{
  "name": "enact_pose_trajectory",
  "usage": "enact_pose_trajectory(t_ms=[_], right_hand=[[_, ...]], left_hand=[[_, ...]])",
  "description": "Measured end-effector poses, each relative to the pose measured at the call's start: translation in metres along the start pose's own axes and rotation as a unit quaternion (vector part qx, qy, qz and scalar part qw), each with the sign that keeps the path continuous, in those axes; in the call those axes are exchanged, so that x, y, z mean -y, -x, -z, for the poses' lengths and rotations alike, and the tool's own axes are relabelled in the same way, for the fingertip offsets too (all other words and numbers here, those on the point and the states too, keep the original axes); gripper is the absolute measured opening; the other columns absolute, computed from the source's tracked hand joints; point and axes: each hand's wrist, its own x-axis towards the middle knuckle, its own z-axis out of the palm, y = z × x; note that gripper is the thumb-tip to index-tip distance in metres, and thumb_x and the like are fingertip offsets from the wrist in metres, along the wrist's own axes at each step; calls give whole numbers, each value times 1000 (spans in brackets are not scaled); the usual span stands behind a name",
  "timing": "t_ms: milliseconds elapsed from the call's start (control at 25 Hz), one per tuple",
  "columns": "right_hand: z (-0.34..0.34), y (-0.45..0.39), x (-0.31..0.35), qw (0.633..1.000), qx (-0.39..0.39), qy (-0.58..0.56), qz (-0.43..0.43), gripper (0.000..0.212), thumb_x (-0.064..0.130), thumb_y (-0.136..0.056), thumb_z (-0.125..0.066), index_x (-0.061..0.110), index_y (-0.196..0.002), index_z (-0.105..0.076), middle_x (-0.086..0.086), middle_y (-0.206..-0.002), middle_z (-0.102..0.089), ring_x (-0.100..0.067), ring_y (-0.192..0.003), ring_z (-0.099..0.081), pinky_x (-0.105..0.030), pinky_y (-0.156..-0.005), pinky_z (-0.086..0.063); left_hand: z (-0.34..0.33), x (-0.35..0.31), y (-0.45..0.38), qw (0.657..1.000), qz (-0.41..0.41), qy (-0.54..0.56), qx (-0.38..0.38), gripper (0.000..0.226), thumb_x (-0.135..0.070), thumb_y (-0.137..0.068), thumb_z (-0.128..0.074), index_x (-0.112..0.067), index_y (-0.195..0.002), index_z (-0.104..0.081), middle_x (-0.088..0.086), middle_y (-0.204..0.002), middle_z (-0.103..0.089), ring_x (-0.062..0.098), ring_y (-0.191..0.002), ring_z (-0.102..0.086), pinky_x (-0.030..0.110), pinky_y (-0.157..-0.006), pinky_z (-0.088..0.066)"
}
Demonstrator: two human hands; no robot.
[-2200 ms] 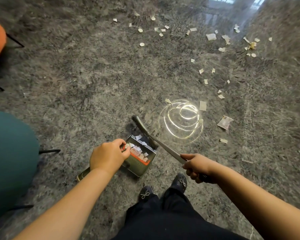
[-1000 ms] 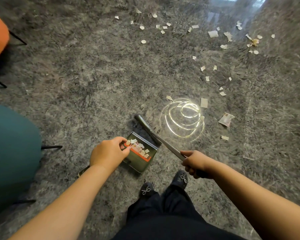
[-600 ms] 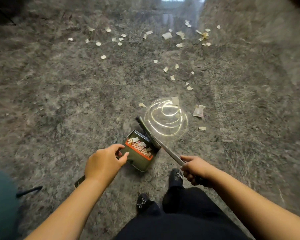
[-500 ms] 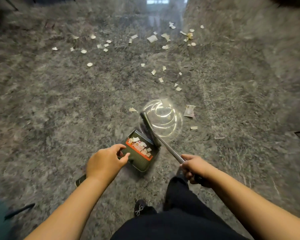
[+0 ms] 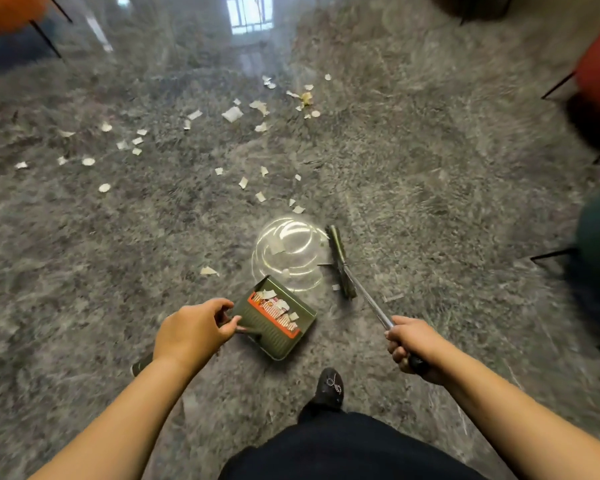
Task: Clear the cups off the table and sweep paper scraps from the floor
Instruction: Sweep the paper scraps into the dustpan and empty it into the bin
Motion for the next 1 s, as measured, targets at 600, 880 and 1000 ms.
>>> enact_pose_trajectory(t_ms=[600, 880, 1000], right_hand=[[31, -108, 56, 996, -12, -3, -90, 24, -2, -91, -27, 16, -87, -42, -3, -56, -39, -7, -32, -33, -13, -36, -29], [-31, -116, 85, 995, 56, -8, -86, 26, -2, -90, -29, 19, -90, -44, 0, -56, -39, -5, -33, -35, -12, -34, -29], [-51, -119, 100, 994, 79, -1, -80, 28, -2, -91, -30, 25, -90, -41, 0, -56, -39, -5, -33, -35, -13, -33, -28]], left_hand=[[-2, -72, -92, 997, 17, -57, 44, 32, -56, -83, -61, -39, -111, -65, -17, -90, -72, 8, -83, -67, 23, -60, -50], [-10, -59, -85, 996, 4, -72, 61, 35, -60, -85, -55, -40, -113, -62, -14, -91, -72, 10, -83, -67, 24, -58, -45], [-10, -40, -79, 996, 4, -62, 68, 37, -61, -85, -53, -40, -115, -61, -16, -91, -70, 8, -83, -66, 24, -60, -48]])
